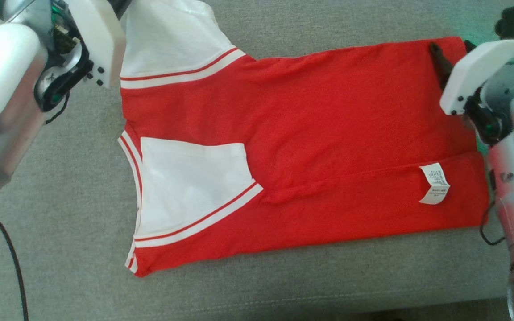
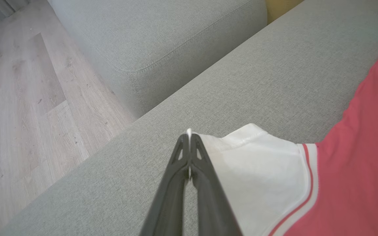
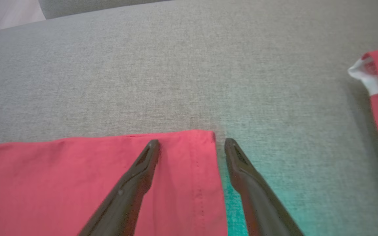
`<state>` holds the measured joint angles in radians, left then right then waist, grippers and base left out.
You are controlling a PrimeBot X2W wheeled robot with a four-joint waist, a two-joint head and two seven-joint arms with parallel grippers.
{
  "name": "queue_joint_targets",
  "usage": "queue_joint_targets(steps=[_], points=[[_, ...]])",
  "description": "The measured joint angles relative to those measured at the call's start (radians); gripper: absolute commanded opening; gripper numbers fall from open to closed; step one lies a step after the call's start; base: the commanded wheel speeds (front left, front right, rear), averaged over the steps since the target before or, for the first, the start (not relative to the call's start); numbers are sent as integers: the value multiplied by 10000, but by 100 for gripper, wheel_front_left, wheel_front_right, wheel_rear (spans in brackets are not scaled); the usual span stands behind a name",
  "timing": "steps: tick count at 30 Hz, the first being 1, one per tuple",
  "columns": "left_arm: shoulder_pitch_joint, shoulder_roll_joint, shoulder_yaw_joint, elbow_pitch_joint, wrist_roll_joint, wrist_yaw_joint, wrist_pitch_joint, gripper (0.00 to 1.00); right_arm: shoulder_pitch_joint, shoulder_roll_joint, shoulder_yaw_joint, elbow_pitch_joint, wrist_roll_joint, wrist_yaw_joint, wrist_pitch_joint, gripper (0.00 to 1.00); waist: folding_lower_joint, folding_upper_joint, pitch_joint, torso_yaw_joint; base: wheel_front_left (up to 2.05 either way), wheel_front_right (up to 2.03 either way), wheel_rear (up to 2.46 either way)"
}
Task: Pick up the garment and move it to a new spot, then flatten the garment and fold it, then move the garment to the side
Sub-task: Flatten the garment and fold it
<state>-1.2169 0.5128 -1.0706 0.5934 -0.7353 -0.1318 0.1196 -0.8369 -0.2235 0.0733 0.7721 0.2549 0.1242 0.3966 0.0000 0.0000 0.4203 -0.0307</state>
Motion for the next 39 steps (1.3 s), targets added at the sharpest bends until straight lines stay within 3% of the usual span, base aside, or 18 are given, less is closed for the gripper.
queue_joint_targets(steps=[12, 19, 22, 26, 27, 29, 30, 39], points=[[-10, -81, -255, 318, -245, -2, -173, 0, -399, 142, 604, 809, 679, 0, 10, 100, 0, 0, -233, -18, 0, 0, 0], [-22, -132, -497, 516, -318, 0, -380, 0, -554, -115, 677, 1097, 723, 0, -23, 88, 0, 0, -264, 47, 0, 0, 0], [-28, -148, -554, 541, -351, 0, -420, 0, -678, -115, 673, 1168, 723, 0, -109, 75, 0, 0, -262, 95, 0, 0, 0], [-82, -150, -709, 596, -458, -2, -489, 0, -764, -119, 673, 1287, 721, 0, -199, 37, 0, 0, -243, 157, 0, 0, 0], [-110, -151, -763, 606, -493, -2, -508, 0, -764, -121, 673, 1342, 721, 0, -205, 24, 0, 0, -241, 170, 0, 0, 0], [-172, -161, -807, 646, -510, -2, -510, 0, -764, -123, 669, 1440, 717, 0, -247, 12, 0, 0, -252, 190, 0, 0, 0], [-188, -165, -815, 669, -510, -2, -518, 0, -764, -123, 665, 1465, 698, 0, -286, 0, 0, 0, -264, 197, 0, 0, 0], [-190, -165, -930, 915, -594, -2, -1172, 0, -838, -136, 550, 1672, 447, 0, -715, 0, 0, 0, -415, 170, 0, 0, 0]])
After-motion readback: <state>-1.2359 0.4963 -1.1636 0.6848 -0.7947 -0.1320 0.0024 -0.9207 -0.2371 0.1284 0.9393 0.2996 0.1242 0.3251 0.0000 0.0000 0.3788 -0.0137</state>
